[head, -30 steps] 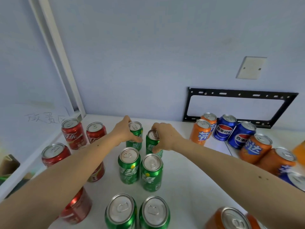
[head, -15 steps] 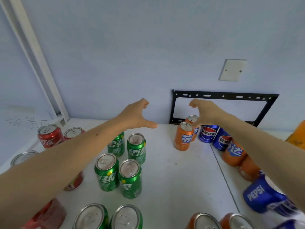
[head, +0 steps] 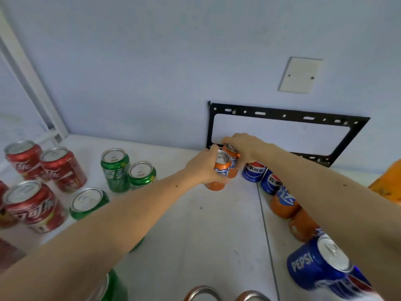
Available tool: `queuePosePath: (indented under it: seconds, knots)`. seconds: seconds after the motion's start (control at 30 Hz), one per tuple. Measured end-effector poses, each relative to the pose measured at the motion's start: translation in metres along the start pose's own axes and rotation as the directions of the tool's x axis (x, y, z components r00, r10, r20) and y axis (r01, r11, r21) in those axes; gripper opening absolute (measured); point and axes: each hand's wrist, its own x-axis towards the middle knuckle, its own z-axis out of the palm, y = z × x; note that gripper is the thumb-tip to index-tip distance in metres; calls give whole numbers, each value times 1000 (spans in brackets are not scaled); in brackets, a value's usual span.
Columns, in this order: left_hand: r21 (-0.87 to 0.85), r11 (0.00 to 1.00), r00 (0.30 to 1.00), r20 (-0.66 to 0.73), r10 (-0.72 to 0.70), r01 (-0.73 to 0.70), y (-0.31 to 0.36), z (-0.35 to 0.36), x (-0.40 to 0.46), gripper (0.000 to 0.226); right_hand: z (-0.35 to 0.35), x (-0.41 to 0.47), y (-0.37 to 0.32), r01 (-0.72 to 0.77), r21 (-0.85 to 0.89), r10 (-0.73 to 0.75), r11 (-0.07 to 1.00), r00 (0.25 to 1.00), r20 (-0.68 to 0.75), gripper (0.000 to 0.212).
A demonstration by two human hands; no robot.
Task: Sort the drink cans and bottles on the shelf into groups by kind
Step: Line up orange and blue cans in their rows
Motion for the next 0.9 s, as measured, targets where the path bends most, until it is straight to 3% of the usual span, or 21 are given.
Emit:
queuePosePath:
  seconds: [0.27,0.57,0.9]
  knots:
    - [-83,994,988,-125,-86,76,0,5,-13,71,3,-11,3,-19,97,28,995,995,-91,76]
    - [-145,987,991,-96,-90,76,2,-14,-66,69,-21,-59,-22,-66,171,98,983,978,-185,74]
    - [-250,966,997,-19,-71,64,-4,-20,-133,67,-15,-150,-85,-242,282,270,928,961,-63,71]
